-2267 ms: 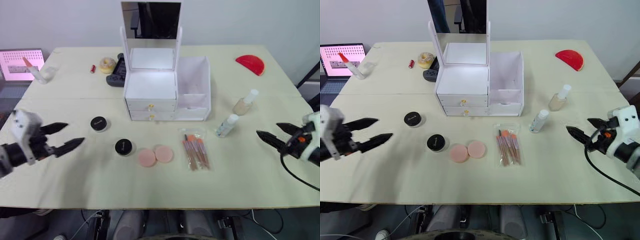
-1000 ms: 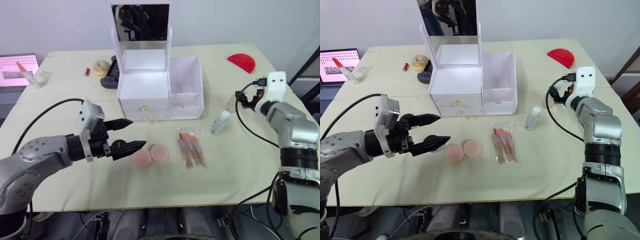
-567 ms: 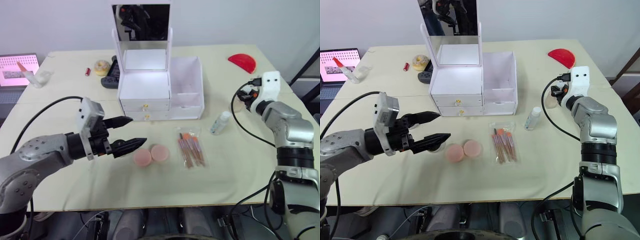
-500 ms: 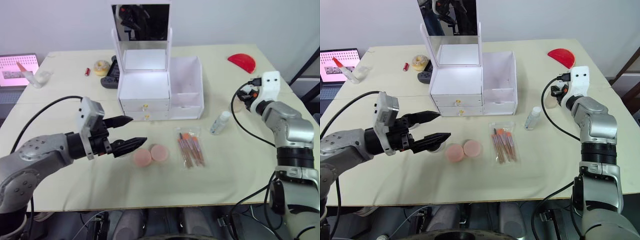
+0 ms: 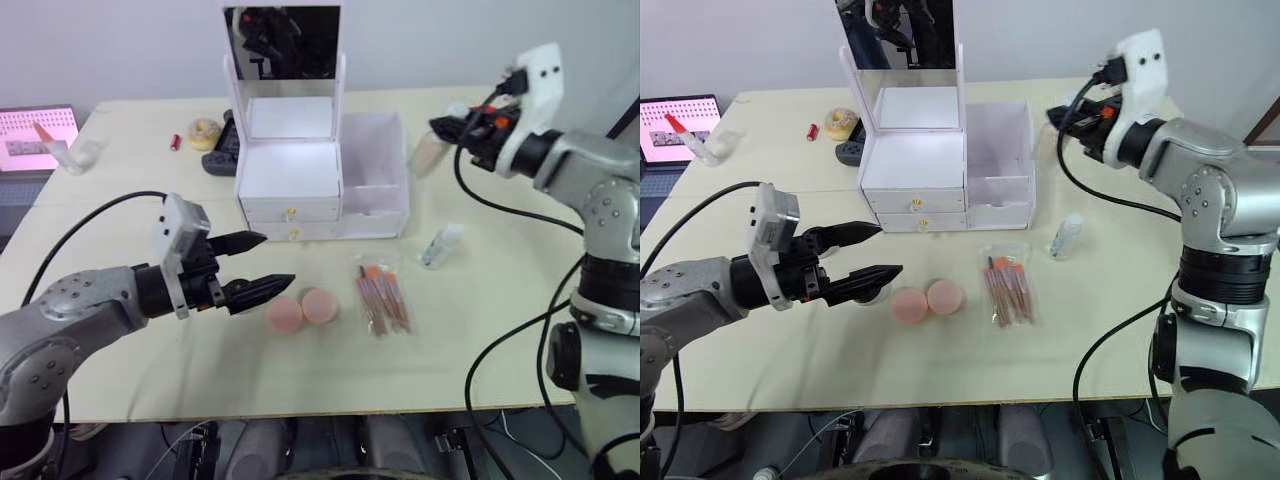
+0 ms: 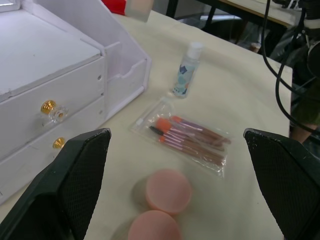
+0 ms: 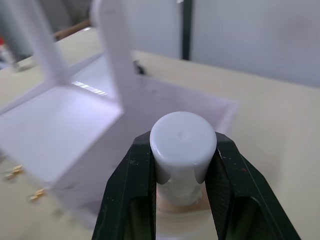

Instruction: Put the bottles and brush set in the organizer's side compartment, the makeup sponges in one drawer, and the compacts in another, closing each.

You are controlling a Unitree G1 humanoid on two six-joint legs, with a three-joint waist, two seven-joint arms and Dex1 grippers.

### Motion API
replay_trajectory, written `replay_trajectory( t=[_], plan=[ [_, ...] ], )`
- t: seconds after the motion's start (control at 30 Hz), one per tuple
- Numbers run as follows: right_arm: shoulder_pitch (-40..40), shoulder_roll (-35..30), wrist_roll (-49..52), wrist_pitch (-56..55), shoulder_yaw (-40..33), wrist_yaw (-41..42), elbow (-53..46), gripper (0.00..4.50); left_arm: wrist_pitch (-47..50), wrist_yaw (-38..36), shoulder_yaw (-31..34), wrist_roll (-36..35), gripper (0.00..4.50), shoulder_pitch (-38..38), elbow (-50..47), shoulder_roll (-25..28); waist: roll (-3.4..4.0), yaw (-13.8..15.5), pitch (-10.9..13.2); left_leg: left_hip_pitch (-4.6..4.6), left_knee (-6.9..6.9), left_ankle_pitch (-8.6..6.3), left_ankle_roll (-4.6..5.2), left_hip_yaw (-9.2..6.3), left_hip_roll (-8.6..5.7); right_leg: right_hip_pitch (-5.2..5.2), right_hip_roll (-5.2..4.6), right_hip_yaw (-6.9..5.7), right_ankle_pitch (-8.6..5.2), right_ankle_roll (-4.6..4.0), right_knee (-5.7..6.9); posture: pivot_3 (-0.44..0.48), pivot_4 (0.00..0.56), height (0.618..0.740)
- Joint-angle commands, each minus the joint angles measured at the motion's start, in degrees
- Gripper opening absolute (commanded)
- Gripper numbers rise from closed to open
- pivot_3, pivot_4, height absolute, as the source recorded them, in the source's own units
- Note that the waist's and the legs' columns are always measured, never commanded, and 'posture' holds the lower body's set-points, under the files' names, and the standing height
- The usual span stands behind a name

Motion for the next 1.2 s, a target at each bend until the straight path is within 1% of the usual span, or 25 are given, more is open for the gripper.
replay_trajectory(
  t=[0.03,0.3,0.5,0.87,1.03,1.2],
  plan=[
    [-1.9,1.4,0.6,0.2,0.7,-0.9,-3.1,0.79,-0.7,0.4,0.8,-0.4,4.5,-0.6,-1.0,0.4,0.0,0.0,0.0,0.0,0.0,0.0,0.0,0.0,-0.01,-0.01,0.0,0.0,0.0,0.0,0.0,0.0,0.15,0.74],
    [-0.3,1.9,-5.7,-5.7,6.4,-1.3,-0.2,0.79,-1.0,1.0,1.7,-0.5,4.5,0.8,-1.8,0.5,0.0,0.0,0.0,-0.09,-0.08,0.0,0.0,0.0,-0.01,-0.15,0.0,-0.01,0.0,0.0,-0.04,0.0,0.15,0.74],
    [0.4,5.5,-7.8,-5.1,7.9,-4.2,0.6,0.79,-1.2,1.2,2.5,-0.6,4.5,2.0,-2.2,0.7,0.0,-0.2,0.0,-0.09,-0.08,0.0,-0.01,0.0,0.0,-0.17,0.01,0.0,0.0,0.0,0.0,0.0,0.15,0.74],
    [2.2,10.8,-12.1,-2.5,6.7,-13.7,-0.5,0.79,-1.2,1.5,3.8,-1.1,4.5,3.6,-3.0,0.8,0.01,-0.1,0.0,-0.11,-0.09,0.01,-0.03,-0.01,-0.01,-0.2,0.0,-0.01,0.0,0.0,-0.01,0.0,0.15,0.74],
    [4.5,13.3,-13.1,-3.3,6.5,-15.8,-0.7,0.79,-1.2,1.4,3.9,-1.0,4.5,3.9,-3.1,0.8,0.01,-0.1,0.0,-0.11,-0.09,0.01,-0.03,0.0,-0.01,-0.2,0.0,0.0,0.0,0.0,-0.01,0.0,0.15,0.74],
    [6.0,14.1,-14.3,-4.5,6.2,-16.9,-0.3,0.79,-1.2,1.1,4.0,-1.0,4.5,3.9,-3.0,1.0,0.02,-0.2,0.0,-0.11,-0.09,0.01,-0.03,0.0,-0.02,-0.2,0.01,-0.01,0.0,0.0,-0.01,0.0,0.15,0.74]
  ],
)
